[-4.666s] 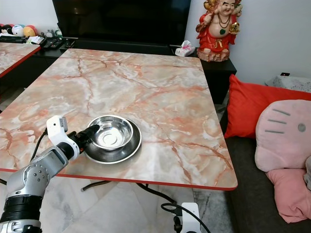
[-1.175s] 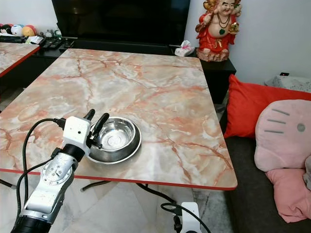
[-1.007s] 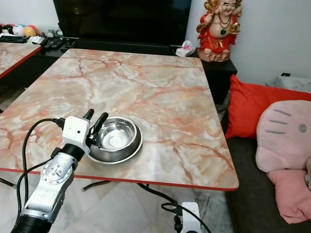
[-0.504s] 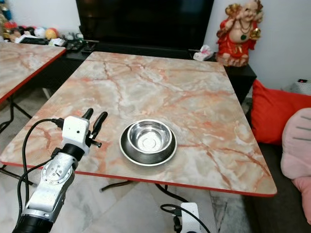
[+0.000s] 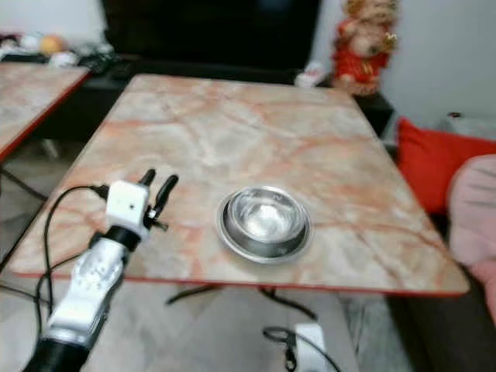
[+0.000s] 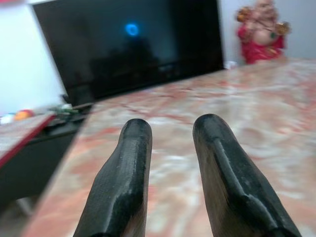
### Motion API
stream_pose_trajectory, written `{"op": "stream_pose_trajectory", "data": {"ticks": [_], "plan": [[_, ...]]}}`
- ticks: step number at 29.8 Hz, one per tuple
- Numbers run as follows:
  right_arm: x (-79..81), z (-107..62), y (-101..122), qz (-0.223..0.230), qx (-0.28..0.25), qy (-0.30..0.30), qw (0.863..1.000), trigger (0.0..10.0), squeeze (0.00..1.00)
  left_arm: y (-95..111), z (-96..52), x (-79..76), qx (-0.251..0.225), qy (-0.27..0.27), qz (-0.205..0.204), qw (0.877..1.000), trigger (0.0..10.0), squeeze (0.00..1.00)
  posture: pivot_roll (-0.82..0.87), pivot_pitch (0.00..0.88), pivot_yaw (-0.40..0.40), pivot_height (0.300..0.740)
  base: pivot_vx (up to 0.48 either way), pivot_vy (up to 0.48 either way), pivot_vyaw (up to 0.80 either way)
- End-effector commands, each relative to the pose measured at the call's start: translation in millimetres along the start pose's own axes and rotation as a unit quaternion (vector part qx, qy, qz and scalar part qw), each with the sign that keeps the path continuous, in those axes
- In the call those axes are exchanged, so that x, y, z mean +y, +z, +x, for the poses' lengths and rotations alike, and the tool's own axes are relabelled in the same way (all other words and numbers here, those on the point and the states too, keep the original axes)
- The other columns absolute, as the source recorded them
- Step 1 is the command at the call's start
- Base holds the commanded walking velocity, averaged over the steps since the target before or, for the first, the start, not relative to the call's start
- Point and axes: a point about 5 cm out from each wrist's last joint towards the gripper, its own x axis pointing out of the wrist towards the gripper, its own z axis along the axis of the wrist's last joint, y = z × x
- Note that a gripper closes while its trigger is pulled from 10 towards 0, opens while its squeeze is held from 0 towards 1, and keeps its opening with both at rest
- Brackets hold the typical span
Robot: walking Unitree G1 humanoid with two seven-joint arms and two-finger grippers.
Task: Setting the table
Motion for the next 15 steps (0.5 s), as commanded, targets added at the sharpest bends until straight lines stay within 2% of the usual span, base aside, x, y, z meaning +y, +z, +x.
{"op": "stream_pose_trajectory", "data": {"ticks": [1,9,15], "plan": [[-14.6,-2.0,-6.1,-0.003,0.01,-0.018,1.0,10.0,0.0,5.9,4.2,-12.9,-0.013,-0.017,-0.009,1.0,10.0,0.0,0.14,0.0,-0.059,0.728,0.0,0.36,0.8],[-14.2,-2.2,-6.7,-0.001,0.011,-0.017,1.0,10.0,0.0,7.7,4.6,-15.6,-0.016,-0.02,-0.011,1.0,10.0,0.0,0.14,0.0,-0.057,0.728,0.0,0.359,0.8],[-14.4,-2.1,-6.4,-0.002,0.012,-0.015,1.0,10.0,0.0,8.5,5.2,-13.0,-0.016,-0.016,-0.009,1.0,10.0,0.0,0.14,0.0,-0.059,0.728,0.0,0.354,0.59]]}}
